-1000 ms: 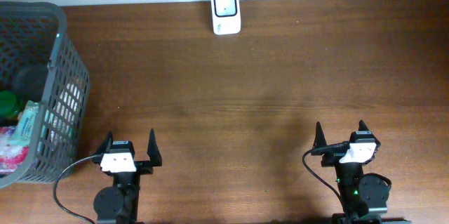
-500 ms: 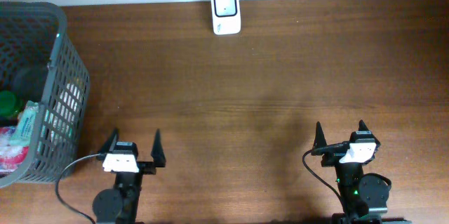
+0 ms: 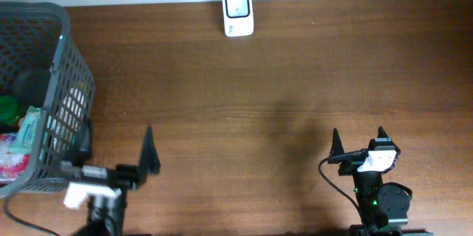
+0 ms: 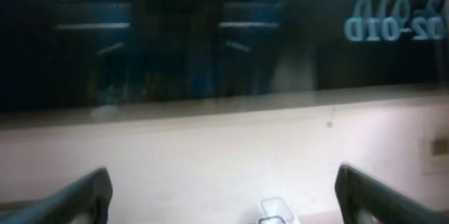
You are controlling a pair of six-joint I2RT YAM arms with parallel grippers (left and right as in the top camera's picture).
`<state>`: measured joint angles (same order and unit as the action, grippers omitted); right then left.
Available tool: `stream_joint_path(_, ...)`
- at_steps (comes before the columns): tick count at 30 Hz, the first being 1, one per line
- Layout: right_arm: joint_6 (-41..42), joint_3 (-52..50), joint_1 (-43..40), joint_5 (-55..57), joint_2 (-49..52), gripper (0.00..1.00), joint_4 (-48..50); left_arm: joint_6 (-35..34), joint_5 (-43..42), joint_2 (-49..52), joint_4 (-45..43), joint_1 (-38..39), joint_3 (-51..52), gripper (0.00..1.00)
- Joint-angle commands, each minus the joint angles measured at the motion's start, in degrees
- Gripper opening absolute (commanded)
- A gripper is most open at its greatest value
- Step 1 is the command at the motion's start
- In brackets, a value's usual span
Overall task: Scan the item barcode
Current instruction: 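Reach the left gripper into the basket and grasp the green tissue pack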
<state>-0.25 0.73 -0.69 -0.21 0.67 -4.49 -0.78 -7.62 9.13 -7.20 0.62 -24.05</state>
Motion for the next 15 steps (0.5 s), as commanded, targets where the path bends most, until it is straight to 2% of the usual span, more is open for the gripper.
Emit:
stream_joint_path(1, -0.4, -0.4, 0.3, 0.5, -0.4, 0.99, -0.2, 6.1, 0.3, 13.5, 14.4, 0.0, -16.4, 0.99)
stream_joint_path(2, -0.4, -0.4, 0.3, 0.5, -0.4, 0.99, -0.2, 6.1, -6.6, 17.6, 17.4, 0.0, -20.2, 0.99)
stream_joint_path(3, -0.3, -0.4, 0.3, 0.5, -0.4, 0.99, -0.2, 6.1, -9.4, 20.5, 17.4, 0.0, -21.6, 0.99)
stream_joint_path(5, -0.3, -0.4, 0.3, 0.5, -0.4, 0.99, -0.2, 6.0, -8.6, 23.5, 15.1, -0.1, -22.0, 0.99)
stream_joint_path(6, -0.4, -0.4, 0.3, 0.5, -0.4, 0.99, -0.2, 3.4, -7.1, 25.2, 14.3, -0.1, -22.7, 0.99)
stream_joint_path(7, -0.3, -0.4, 0.3, 0.5, -0.4, 0.99, -0.2, 0.0, -5.9, 28.3, 14.6, -0.1, -25.5, 0.99)
stream_joint_path(8, -0.3, -0.4, 0.3, 0.5, -0.4, 0.99, -0.2, -0.1, -5.4, 32.4, 16.7, -0.1, -30.5, 0.99)
stream_joint_path(9, -0.3, -0.4, 0.3, 0.5, -0.4, 0.99, -0.2, -0.1, -3.4, 36.3, 22.0, -0.1, -36.3, 0.99)
stream_joint_path(10, -0.3, -0.4, 0.3, 0.5, -0.4, 0.99, -0.2, -0.1, 1.3, 46.1, 38.3, -0.1, -50.8, 0.99)
stream_joint_path(11, -0.4, -0.4, 0.3, 0.5, -0.4, 0.99, -0.2, 0.2, 1.3, 50.8, 45.3, -0.1, -57.3, 0.99)
stream_joint_path(13, -0.4, -0.4, 0.3, 0.5, -0.4, 0.99, -0.2, 0.2, -0.5, 59.8, 56.0, -0.1, -67.9, 0.99)
stream_joint_path(15, -0.3, -0.4, 0.3, 0.5, -0.4, 0.99, -0.2, -0.1, 0.0, 66.9, 60.0, -0.1, -73.1, 0.99)
